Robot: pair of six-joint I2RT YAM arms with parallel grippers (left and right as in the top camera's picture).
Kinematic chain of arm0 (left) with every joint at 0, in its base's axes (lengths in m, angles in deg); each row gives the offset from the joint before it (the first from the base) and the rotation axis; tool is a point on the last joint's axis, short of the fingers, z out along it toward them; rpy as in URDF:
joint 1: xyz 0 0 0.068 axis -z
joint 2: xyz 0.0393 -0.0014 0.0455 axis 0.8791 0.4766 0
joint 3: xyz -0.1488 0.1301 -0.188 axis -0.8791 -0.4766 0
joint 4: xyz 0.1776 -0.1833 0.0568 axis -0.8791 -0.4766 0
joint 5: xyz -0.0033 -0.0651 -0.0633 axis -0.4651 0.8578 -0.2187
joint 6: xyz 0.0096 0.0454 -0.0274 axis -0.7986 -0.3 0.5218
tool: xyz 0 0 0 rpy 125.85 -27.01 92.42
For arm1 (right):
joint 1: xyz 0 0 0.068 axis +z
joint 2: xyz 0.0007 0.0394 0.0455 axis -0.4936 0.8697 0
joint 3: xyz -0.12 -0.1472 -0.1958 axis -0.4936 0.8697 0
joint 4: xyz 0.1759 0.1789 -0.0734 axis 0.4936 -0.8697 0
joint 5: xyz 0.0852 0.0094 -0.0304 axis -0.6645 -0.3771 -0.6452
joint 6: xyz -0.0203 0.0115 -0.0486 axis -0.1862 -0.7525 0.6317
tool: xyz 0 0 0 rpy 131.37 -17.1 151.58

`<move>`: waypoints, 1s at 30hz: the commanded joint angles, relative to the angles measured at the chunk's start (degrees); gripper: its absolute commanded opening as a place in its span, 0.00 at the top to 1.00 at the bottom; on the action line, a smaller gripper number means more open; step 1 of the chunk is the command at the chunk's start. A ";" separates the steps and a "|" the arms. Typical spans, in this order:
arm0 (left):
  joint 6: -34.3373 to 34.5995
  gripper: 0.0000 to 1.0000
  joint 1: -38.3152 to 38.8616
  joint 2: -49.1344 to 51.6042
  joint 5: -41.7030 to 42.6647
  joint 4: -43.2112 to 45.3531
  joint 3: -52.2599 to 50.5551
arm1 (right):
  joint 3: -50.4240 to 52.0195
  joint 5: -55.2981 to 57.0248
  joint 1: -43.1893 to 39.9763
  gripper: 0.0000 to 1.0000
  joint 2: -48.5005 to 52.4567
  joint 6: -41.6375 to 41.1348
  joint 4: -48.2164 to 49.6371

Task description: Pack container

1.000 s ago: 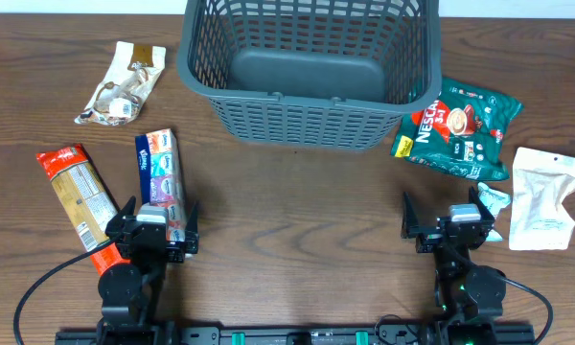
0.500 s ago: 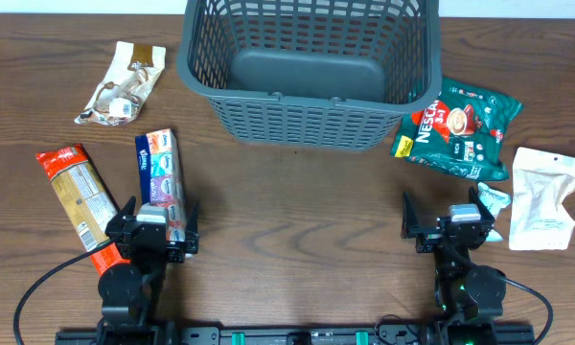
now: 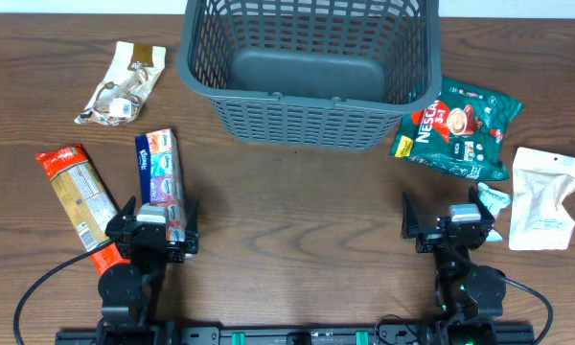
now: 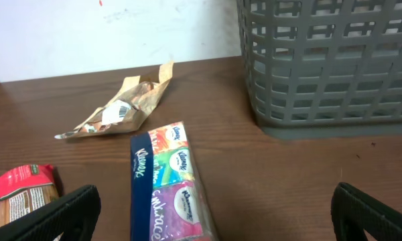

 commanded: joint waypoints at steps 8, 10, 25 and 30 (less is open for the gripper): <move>0.31 0.02 0.26 0.22 -0.04 -1.68 -0.83 | 0.20 0.59 0.50 0.01 -0.39 -1.07 -0.20; 0.31 0.01 0.26 0.22 -0.04 -1.68 -0.83 | 0.20 0.59 0.50 0.01 -0.39 -1.07 -0.20; 0.26 0.01 0.26 0.22 -0.04 -1.03 -0.83 | 0.20 1.62 0.42 0.01 -0.39 -1.07 0.37; 0.85 0.01 0.26 0.59 -0.04 -1.20 -0.83 | 0.20 1.55 0.42 0.01 1.42 -9.29 -0.02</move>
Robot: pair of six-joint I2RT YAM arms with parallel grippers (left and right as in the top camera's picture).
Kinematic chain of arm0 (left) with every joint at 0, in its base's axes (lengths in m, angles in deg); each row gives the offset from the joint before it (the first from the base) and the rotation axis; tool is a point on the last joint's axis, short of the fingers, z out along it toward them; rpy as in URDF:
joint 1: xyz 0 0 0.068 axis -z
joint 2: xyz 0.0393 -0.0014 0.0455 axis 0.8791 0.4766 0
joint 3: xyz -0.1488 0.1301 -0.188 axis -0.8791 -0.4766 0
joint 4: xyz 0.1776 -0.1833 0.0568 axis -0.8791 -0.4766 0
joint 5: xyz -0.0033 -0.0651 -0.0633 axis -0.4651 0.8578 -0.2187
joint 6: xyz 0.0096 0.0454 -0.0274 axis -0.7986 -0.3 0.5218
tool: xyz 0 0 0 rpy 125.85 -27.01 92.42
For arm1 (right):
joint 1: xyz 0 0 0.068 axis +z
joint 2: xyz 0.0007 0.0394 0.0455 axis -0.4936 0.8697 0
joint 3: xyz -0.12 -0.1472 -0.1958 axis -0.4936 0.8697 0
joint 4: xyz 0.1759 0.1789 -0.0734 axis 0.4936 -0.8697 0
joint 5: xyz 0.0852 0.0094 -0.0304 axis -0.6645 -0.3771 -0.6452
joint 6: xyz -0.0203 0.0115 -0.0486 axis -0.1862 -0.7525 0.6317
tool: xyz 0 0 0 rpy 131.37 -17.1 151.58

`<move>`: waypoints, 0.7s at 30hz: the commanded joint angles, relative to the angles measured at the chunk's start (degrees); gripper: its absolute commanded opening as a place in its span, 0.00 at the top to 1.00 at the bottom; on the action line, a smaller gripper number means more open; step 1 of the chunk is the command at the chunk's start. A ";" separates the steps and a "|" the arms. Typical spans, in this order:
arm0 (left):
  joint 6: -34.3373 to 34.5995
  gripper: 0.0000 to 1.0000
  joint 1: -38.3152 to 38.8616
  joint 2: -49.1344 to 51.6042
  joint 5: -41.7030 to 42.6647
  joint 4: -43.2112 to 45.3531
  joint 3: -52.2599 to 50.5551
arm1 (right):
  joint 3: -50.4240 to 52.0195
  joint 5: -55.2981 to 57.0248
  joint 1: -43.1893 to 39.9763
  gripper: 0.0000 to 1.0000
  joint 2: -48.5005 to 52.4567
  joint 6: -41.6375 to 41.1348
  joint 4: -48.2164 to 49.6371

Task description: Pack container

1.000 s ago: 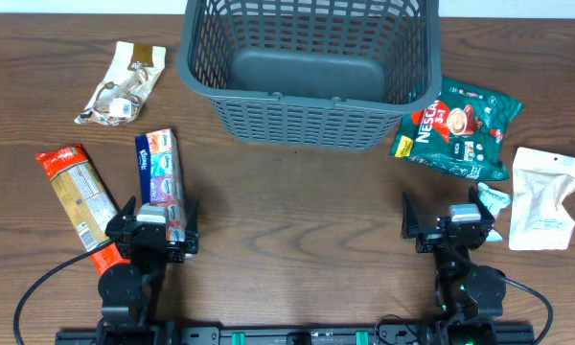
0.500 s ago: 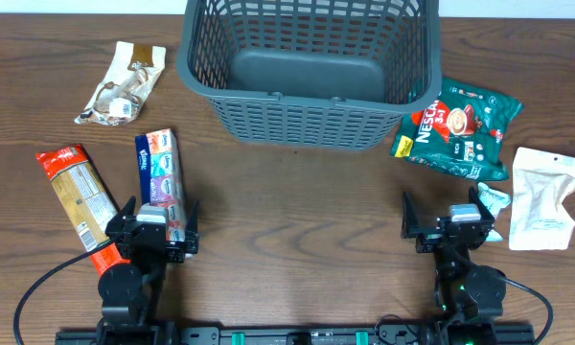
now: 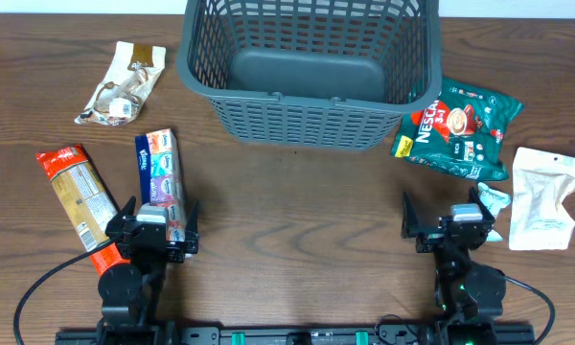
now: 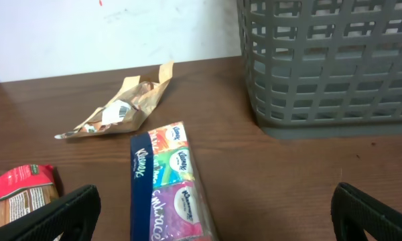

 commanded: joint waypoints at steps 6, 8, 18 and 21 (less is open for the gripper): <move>8.76 0.01 0.26 1.16 -0.09 -1.70 -0.83 | -6.36 -2.67 -0.52 0.01 4.07 -16.79 -4.74; 10.58 0.01 0.26 1.51 -0.09 -1.70 -0.83 | -13.81 -2.05 -1.20 0.01 6.64 -16.85 -12.28; 10.78 0.01 0.26 2.49 -0.07 -1.70 -0.81 | -63.06 -0.70 -7.43 0.01 32.00 -13.77 -57.66; 10.78 0.01 0.26 2.51 -0.07 -1.73 -0.81 | -75.80 -0.70 -7.91 0.01 41.42 -11.41 -70.93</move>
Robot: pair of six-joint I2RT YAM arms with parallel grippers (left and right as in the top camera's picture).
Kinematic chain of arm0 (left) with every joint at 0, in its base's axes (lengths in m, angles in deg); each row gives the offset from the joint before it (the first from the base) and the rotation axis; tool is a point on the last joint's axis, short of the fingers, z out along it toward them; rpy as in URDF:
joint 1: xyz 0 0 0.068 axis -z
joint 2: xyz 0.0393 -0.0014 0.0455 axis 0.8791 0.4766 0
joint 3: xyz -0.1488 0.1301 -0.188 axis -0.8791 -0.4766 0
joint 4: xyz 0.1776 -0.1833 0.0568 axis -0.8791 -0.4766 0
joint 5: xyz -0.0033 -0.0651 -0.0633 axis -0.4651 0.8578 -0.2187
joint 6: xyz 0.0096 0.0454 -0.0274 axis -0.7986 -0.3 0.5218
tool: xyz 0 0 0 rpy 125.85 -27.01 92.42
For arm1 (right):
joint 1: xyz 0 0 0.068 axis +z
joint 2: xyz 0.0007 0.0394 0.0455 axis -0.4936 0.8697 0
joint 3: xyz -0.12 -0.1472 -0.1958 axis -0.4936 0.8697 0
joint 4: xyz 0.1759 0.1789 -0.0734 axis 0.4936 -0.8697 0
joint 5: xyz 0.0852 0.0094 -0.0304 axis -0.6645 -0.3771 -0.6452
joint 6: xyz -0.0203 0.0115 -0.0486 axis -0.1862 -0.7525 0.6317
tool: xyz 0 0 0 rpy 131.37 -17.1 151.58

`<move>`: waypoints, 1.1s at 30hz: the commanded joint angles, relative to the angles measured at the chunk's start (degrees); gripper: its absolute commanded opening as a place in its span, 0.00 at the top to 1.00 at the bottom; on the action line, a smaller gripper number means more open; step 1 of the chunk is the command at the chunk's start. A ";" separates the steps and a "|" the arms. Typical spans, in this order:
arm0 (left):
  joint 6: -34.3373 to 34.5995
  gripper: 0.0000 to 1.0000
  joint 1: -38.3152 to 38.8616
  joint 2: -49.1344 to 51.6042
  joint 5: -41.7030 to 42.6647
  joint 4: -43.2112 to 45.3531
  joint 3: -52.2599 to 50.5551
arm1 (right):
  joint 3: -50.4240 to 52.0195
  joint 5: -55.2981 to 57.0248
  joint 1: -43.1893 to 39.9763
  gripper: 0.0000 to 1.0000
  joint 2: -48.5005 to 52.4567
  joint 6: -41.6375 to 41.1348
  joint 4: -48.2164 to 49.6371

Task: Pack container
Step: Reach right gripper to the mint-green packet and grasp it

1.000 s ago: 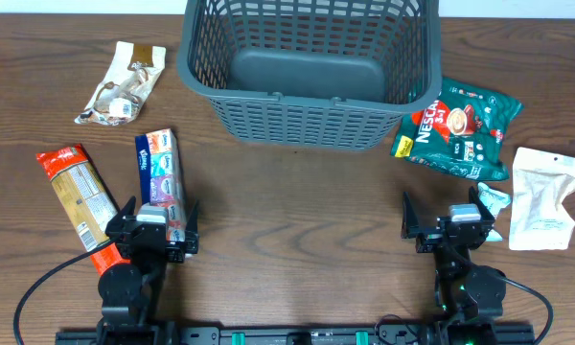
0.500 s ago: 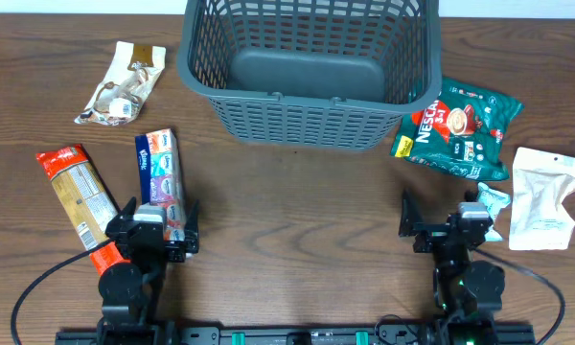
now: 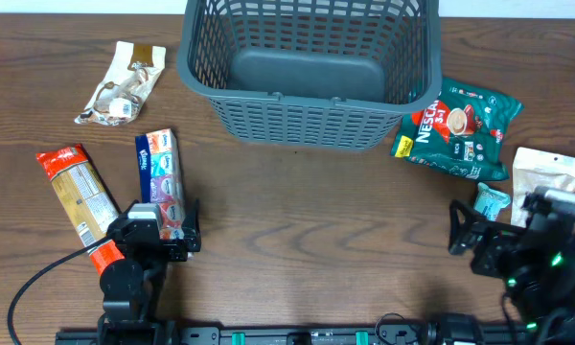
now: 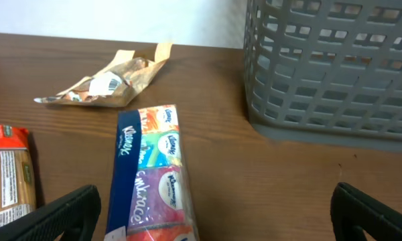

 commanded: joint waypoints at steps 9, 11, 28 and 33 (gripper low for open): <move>0.96 0.01 0.28 0.07 -0.02 -1.46 -0.87 | -21.29 9.05 -4.61 0.01 27.19 8.39 -24.35; 0.96 0.01 0.28 0.07 -0.02 -1.49 -0.87 | -20.31 8.94 -6.78 0.01 29.49 10.34 -21.11; 0.96 0.01 0.28 0.07 -0.04 -1.46 -0.87 | 14.27 -3.39 -23.37 0.01 34.93 17.29 15.87; 0.96 0.01 0.28 0.07 -0.04 -1.46 -0.87 | 18.71 -4.81 -23.37 0.01 39.39 15.28 23.37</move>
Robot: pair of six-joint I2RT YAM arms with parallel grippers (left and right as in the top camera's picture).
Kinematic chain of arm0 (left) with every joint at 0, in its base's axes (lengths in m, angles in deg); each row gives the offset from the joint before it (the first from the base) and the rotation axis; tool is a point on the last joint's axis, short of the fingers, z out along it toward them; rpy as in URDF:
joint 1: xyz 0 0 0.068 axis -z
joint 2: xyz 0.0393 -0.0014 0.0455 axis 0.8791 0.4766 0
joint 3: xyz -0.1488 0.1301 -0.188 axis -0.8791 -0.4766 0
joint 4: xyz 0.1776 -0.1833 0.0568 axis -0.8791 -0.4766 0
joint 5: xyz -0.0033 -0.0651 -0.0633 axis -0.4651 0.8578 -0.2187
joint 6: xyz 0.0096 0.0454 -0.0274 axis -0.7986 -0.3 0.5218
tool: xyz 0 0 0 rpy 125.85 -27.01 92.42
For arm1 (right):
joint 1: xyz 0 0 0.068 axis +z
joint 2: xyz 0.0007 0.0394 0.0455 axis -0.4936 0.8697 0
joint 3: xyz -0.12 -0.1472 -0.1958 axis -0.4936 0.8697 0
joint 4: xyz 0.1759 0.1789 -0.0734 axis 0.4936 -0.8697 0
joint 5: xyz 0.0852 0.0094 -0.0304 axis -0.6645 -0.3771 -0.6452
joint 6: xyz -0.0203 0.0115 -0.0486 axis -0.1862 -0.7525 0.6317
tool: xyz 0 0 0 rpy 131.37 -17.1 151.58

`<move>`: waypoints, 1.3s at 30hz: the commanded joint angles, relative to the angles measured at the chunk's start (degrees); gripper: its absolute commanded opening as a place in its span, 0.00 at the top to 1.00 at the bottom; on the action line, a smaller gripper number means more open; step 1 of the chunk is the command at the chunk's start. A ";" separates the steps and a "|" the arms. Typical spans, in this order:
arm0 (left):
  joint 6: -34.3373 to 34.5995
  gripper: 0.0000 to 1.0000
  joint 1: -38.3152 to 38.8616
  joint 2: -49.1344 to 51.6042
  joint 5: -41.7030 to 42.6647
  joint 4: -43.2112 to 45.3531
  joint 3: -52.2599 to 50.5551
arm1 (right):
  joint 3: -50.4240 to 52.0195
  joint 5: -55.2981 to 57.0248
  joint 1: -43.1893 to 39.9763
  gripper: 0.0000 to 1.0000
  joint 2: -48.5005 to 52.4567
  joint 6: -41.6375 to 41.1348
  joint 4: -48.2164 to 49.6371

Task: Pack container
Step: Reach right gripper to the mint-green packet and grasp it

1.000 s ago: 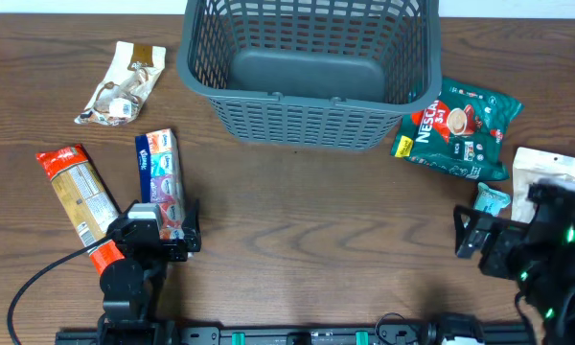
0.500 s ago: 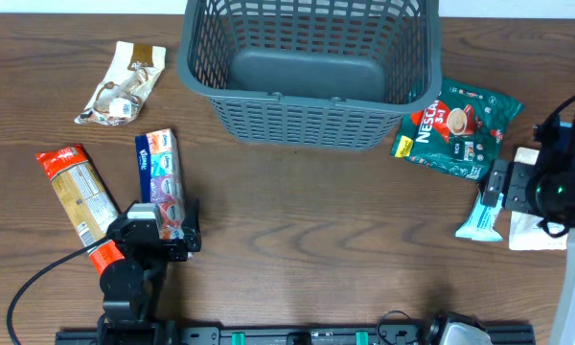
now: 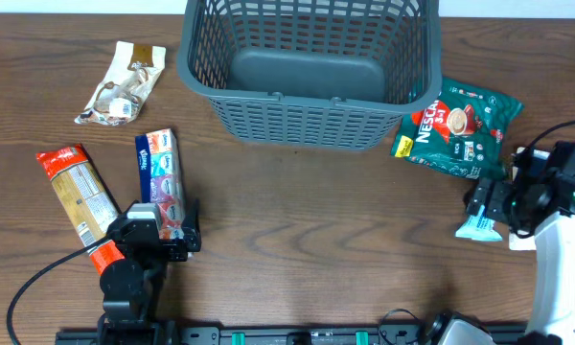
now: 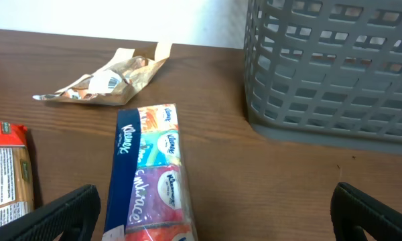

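The grey mesh basket [image 3: 307, 57] stands at the back centre with nothing in it; its wall [image 4: 328, 67] fills the upper right of the left wrist view. A Kleenex pack [image 3: 160, 177] [image 4: 147, 174] lies lengthwise ahead of my left gripper [image 3: 153, 241] [image 4: 214, 217]. That gripper is open, and the pack's near end sits between its fingers, toward the left one. My right gripper [image 3: 489, 203] hangs low at the far right, right at a small teal sachet [image 3: 479, 228]. From above its jaws are not readable.
A red cracker packet [image 3: 77, 206] lies left of the Kleenex pack. A brown snack wrapper [image 3: 125, 81] sits at the back left. A green Nescafe bag [image 3: 457, 129] lies right of the basket. A white pouch [image 3: 519, 240] is mostly under the right arm.
The right arm has moved farther right and back, now covering the white pouch, with its gripper at the teal sachet. The sachet shows a little nearer the front. The left arm is unchanged.
At the first two moments both arms rested at the front edge with wide-open grippers and all items lay around the basket. Then the left wrist view had shifted slightly and the right arm stood farther right. Now the right gripper is down at the teal sachet.
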 commanded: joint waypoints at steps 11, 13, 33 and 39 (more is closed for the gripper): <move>0.13 0.01 0.28 0.07 -0.04 -1.44 -0.87 | 1.57 -1.53 -0.44 0.03 18.27 -3.98 12.20; 0.13 0.01 0.28 0.07 -0.04 -1.44 -0.87 | 1.57 -1.55 -0.44 0.04 20.48 -3.98 13.09; 0.13 0.01 0.28 0.07 -0.04 -1.44 -0.87 | 1.55 -1.68 -0.28 0.99 25.00 -7.76 12.96; 0.13 0.01 0.28 0.07 -0.04 -1.46 -0.87 | 1.11 -11.91 -0.26 0.99 17.90 -8.46 10.88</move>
